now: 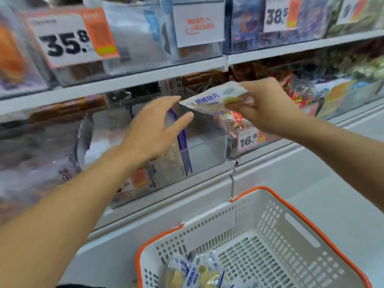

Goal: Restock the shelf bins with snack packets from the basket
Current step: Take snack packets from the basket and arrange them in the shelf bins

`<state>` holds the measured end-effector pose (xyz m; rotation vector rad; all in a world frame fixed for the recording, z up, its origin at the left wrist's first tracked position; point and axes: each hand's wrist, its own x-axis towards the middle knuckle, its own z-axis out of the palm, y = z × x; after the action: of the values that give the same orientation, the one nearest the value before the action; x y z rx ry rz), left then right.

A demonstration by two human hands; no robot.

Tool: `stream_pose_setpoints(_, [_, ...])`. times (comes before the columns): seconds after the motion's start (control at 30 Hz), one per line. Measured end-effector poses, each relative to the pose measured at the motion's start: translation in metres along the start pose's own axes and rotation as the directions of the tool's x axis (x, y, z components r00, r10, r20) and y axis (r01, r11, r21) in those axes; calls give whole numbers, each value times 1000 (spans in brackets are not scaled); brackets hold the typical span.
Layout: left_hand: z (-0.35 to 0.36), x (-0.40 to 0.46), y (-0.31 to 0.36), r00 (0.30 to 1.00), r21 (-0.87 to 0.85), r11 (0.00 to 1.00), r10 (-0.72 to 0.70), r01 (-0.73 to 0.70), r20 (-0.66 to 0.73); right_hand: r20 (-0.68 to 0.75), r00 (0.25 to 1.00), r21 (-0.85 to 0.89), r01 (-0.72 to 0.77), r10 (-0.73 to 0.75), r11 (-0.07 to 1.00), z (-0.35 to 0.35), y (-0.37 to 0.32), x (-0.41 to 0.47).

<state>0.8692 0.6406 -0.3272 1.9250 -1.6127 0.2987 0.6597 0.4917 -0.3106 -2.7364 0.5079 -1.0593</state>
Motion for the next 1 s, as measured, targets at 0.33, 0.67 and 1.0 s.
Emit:
stream_pose_setpoints(0.33, [17, 34, -35, 817, 344, 917, -351, 201, 458, 277, 943, -602, 19, 187, 798, 83, -23, 99])
stream_pose_setpoints(0.67, [22, 36, -45, 788, 382, 900, -388, 211, 478, 429, 898, -639, 228, 95, 735, 153, 18, 177])
stream_pose_setpoints(1.0, [23, 34, -47, 794, 384, 896, -395, 223, 462, 257, 961, -739, 127, 102, 661, 204, 44, 193])
